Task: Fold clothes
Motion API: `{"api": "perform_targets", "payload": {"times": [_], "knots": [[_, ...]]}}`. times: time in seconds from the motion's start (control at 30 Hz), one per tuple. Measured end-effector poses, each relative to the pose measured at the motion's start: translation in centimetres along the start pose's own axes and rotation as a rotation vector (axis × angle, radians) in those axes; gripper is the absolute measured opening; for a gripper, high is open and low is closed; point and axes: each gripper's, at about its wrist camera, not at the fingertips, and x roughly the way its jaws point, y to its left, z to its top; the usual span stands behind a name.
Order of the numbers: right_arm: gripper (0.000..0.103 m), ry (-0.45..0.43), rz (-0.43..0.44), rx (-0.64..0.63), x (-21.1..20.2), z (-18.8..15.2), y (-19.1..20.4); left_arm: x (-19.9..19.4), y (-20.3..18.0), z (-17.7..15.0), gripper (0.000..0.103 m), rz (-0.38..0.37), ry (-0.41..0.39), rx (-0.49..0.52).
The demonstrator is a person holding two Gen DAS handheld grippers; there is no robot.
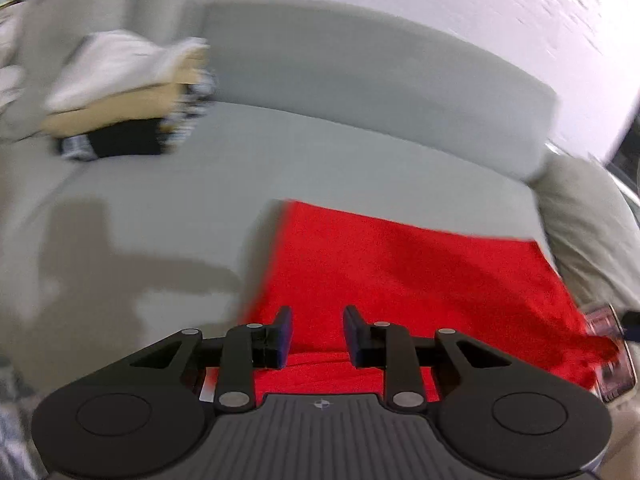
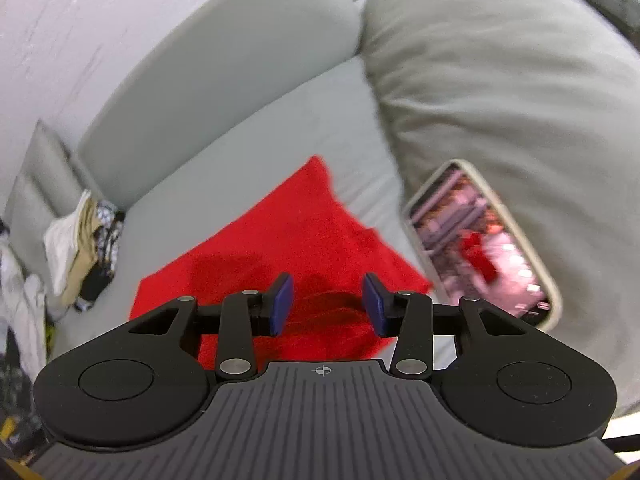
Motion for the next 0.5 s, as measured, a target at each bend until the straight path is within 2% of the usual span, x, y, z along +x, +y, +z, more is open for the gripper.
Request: {"api": "perform_targets", "payload": {"times": [0.07, 0.1, 0.17, 0.23, 0.27, 0.37, 0.43, 0.5], "knots": [[0.042, 0.074, -0.01, -0.068, 2.5, 0.7, 1.8, 2.4, -2.0, 0.5, 0.025, -0.016, 0.032, 0.081], [0.036, 0.106, -0.033, -0.095, 4.1, 1.0, 2.5, 3.8, -2.6, 0.7, 0.025, -0.02, 0.049, 0.108], [0.032, 0.115, -0.08, -0.122, 6.1, 1.5, 3.6, 6.2, -3.7, 1.0, 0.025, -0.029, 0.071, 0.158], [0.032, 0.13, -0.116, -0.143, 7.7, 1.8, 4.0, 7.4, -4.4, 0.3, 0.011, -0.041, 0.121, 0.206], [0.032, 0.157, -0.124, -0.15, 8.3, 1.8, 4.1, 7.9, -4.5, -0.3, 0.002, -0.061, 0.174, 0.244], [0.031, 0.298, -0.097, -0.18, 8.4, 0.3, 4.0, 5.7, -4.1, -1.9, 0.0, -0.122, 0.249, 0.37], [0.031, 0.355, -0.086, -0.236, 6.2, -1.4, 4.1, 2.8, -2.7, -2.9, 0.0, -0.169, 0.3, 0.389], [0.032, 0.377, -0.085, -0.263, 3.3, -3.0, 3.6, 0.1, -1.2, -3.9, 0.002, -0.183, 0.287, 0.387]]}}
